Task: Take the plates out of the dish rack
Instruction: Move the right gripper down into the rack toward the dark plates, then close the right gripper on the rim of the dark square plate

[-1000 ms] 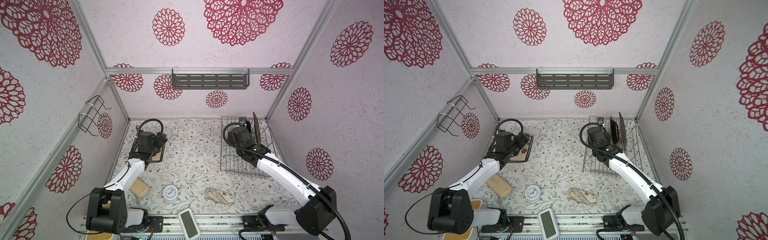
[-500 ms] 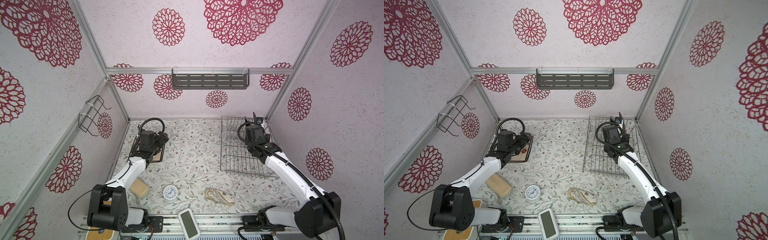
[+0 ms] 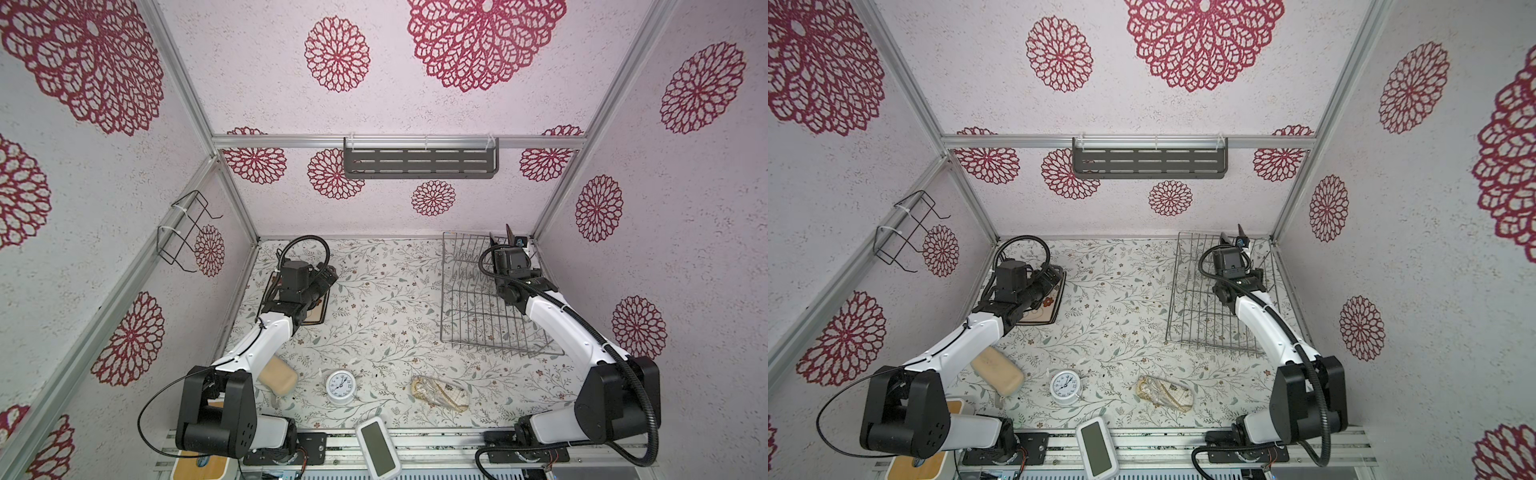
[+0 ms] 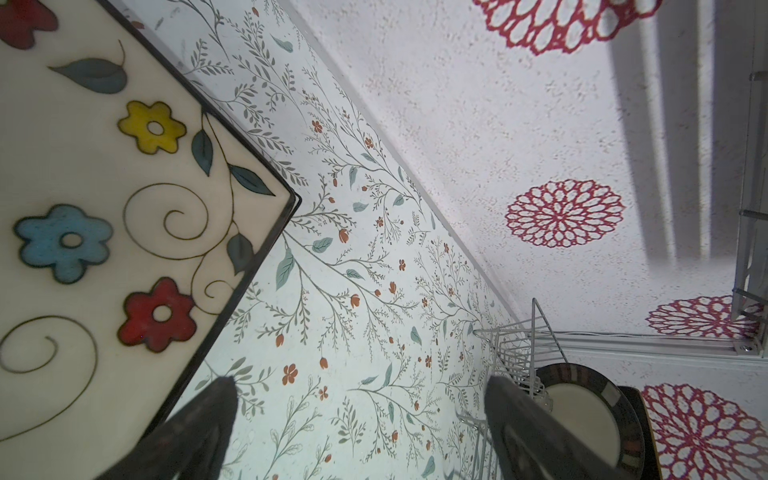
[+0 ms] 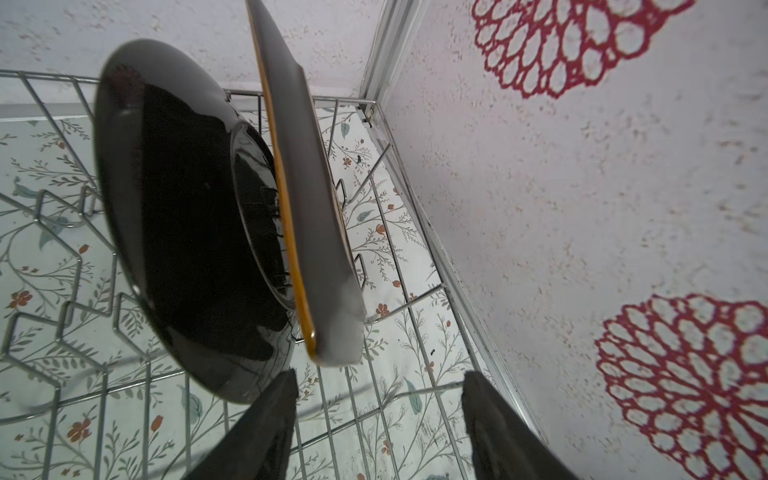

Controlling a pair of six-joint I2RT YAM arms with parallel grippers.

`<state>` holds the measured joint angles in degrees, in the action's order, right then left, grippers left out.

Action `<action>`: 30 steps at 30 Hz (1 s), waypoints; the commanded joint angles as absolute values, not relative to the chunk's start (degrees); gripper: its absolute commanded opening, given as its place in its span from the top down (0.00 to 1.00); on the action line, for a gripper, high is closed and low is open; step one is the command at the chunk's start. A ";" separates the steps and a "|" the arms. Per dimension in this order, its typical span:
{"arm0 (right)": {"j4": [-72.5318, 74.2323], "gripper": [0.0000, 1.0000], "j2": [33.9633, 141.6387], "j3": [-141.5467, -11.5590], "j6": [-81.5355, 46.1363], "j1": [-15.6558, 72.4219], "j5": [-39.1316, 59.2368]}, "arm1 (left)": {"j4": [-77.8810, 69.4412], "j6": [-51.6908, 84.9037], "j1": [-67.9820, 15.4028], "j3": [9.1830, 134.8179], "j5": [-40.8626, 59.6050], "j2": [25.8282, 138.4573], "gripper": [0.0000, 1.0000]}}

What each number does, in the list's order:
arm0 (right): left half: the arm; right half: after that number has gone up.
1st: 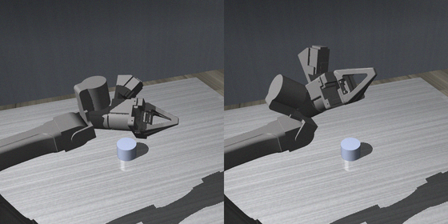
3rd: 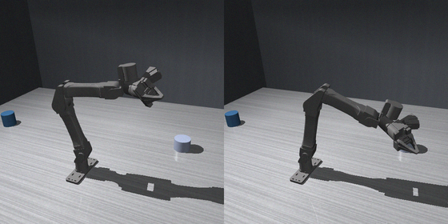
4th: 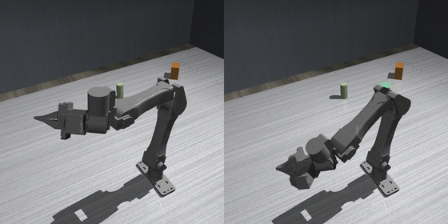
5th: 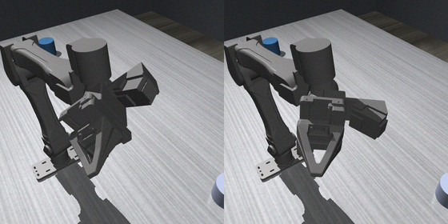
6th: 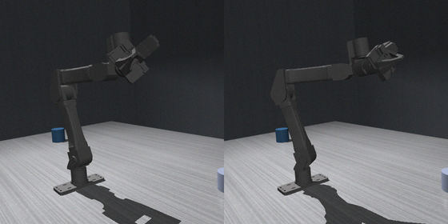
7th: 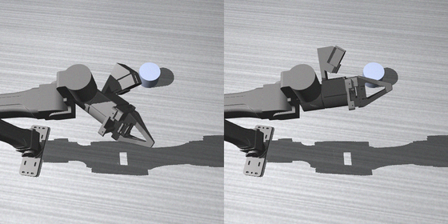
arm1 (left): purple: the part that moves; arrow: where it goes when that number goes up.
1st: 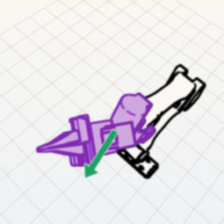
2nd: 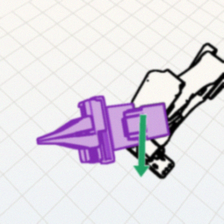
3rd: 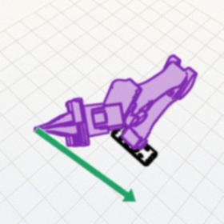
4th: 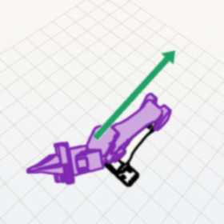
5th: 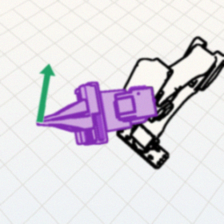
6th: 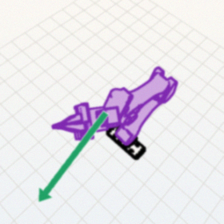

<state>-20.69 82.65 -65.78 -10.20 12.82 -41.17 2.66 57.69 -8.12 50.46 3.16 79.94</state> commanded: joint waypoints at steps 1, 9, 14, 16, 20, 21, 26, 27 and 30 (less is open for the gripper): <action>-18.54 0.38 83.68 -68.88 -8.44 11.67 -40.55 | 2.02 57.30 -8.70 51.79 2.58 79.89 0.03; -15.93 0.44 87.39 -70.57 -7.43 9.51 -38.28 | 2.34 57.31 -8.70 52.47 2.86 80.11 0.03; -14.34 0.49 88.97 -71.30 -6.51 8.57 -36.71 | 2.61 57.17 -8.70 52.56 2.67 79.71 0.03; -14.05 0.51 89.73 -71.75 -6.33 8.32 -36.02 | 2.72 57.12 -8.70 52.56 2.72 79.63 0.03; -13.27 0.52 91.19 -72.59 -5.66 8.08 -34.72 | 3.14 57.04 -8.64 52.56 2.72 79.08 0.03; -13.04 0.54 91.52 -72.72 -5.46 8.01 -34.57 | 3.34 56.96 -8.65 52.56 2.49 78.76 0.03; -12.86 0.60 92.70 -73.38 -5.01 7.99 -34.89 | 3.92 56.78 -8.61 52.38 1.56 77.70 0.03; -12.88 0.60 92.89 -73.43 -5.01 7.90 -35.02 | 3.95 56.91 -8.56 52.47 1.44 77.61 0.03; -12.85 0.62 93.32 -73.41 -4.84 7.85 -35.30 | 4.13 56.87 -8.57 52.51 1.51 77.60 0.03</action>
<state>-13.96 93.58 -71.40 -5.69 8.29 -35.11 3.81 57.65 -8.16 51.18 2.17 79.05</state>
